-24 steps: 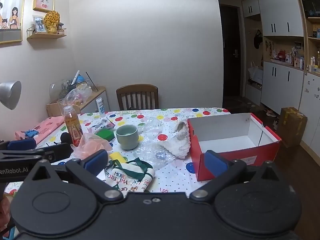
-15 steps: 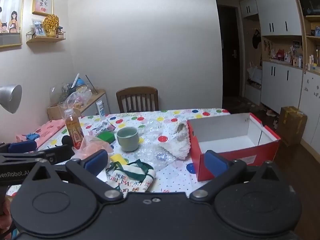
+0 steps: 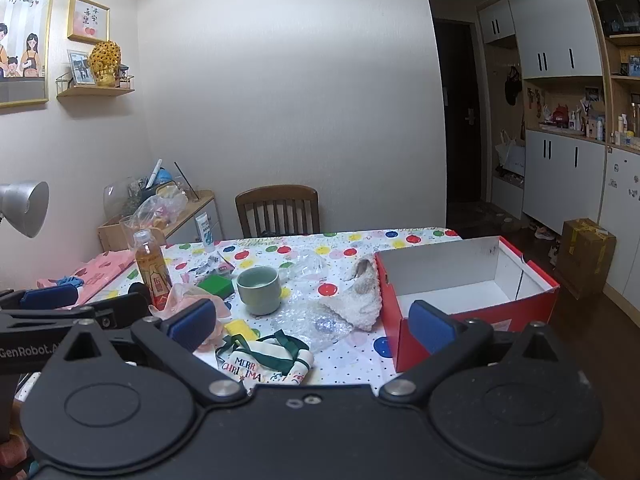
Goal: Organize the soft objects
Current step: 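Move both tools toward the pink mesh puff and Christmas tote bag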
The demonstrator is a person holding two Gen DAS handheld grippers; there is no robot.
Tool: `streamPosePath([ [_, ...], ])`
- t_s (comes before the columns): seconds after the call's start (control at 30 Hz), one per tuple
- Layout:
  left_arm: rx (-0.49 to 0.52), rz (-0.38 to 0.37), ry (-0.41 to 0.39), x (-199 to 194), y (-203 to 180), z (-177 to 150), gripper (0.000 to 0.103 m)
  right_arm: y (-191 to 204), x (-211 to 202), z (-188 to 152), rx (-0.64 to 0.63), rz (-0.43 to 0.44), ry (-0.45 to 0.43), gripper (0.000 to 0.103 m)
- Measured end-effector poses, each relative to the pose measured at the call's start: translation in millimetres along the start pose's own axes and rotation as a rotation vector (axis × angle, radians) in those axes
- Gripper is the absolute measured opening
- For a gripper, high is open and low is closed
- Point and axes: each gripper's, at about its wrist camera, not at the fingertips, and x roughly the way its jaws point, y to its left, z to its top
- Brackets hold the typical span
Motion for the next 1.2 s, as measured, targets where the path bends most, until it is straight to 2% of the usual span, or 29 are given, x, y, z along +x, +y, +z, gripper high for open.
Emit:
streamPosePath([
  [0.67, 0.004, -0.019, 0.022, 6.0, -0.2, 2.2, 0.103, 0.0, -3.6, 1.0, -0.008, -0.018, -0.009, 0.103],
  [1.2, -0.017, 0.036, 0.046, -1.9, 11.6, -3.7, 0.103, 10.3, 4.1, -0.2, -0.018, 0.015, 0.027, 0.103],
])
